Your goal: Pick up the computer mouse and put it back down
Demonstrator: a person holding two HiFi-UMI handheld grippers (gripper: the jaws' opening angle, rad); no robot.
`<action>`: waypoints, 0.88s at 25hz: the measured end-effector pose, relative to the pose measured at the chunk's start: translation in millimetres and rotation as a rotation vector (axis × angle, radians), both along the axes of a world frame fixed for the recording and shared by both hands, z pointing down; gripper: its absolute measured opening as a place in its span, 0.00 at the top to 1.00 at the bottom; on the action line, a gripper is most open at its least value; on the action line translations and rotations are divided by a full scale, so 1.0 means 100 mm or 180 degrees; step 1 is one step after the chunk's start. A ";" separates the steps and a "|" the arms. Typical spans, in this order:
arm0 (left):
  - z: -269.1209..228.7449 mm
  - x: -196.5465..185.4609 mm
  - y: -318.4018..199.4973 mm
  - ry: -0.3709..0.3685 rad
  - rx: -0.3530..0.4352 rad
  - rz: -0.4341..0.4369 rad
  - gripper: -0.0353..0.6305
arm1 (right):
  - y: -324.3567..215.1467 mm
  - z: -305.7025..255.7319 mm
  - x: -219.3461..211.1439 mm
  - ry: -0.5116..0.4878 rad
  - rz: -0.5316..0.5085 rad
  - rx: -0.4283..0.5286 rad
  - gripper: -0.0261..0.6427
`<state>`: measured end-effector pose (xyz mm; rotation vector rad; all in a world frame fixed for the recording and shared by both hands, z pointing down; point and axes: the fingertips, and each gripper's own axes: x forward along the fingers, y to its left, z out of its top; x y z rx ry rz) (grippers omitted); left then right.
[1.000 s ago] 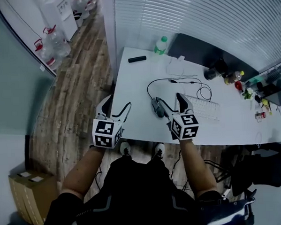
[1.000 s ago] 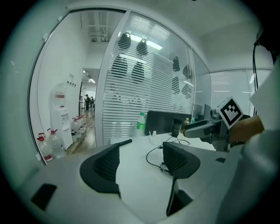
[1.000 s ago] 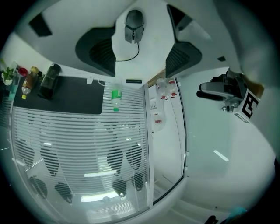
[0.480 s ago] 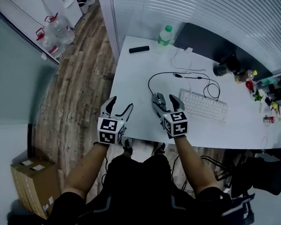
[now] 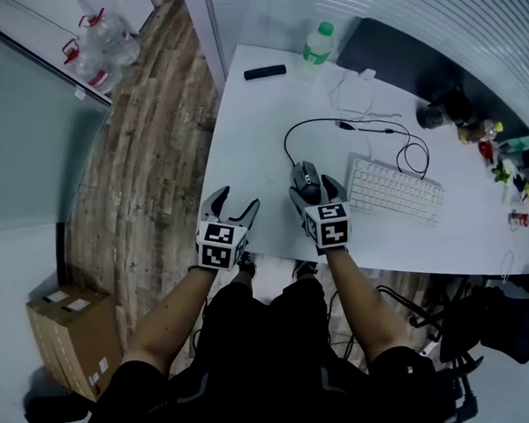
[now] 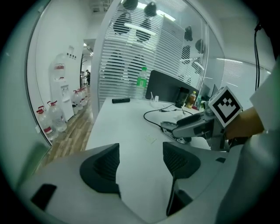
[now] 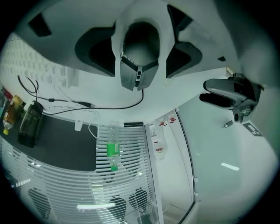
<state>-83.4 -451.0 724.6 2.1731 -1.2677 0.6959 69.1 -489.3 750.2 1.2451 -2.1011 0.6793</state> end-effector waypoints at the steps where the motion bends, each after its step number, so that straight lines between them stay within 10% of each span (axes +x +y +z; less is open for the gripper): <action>1: 0.03 0.01 0.02 -0.0012 -0.0019 0.0028 0.46 | 0.00 0.03 0.00 0.0003 0.0020 -0.0007 0.42; 22: 0.17 0.05 0.03 0.0036 -0.0111 0.0031 0.46 | -0.08 0.24 -0.01 0.0207 0.0220 -0.0048 0.51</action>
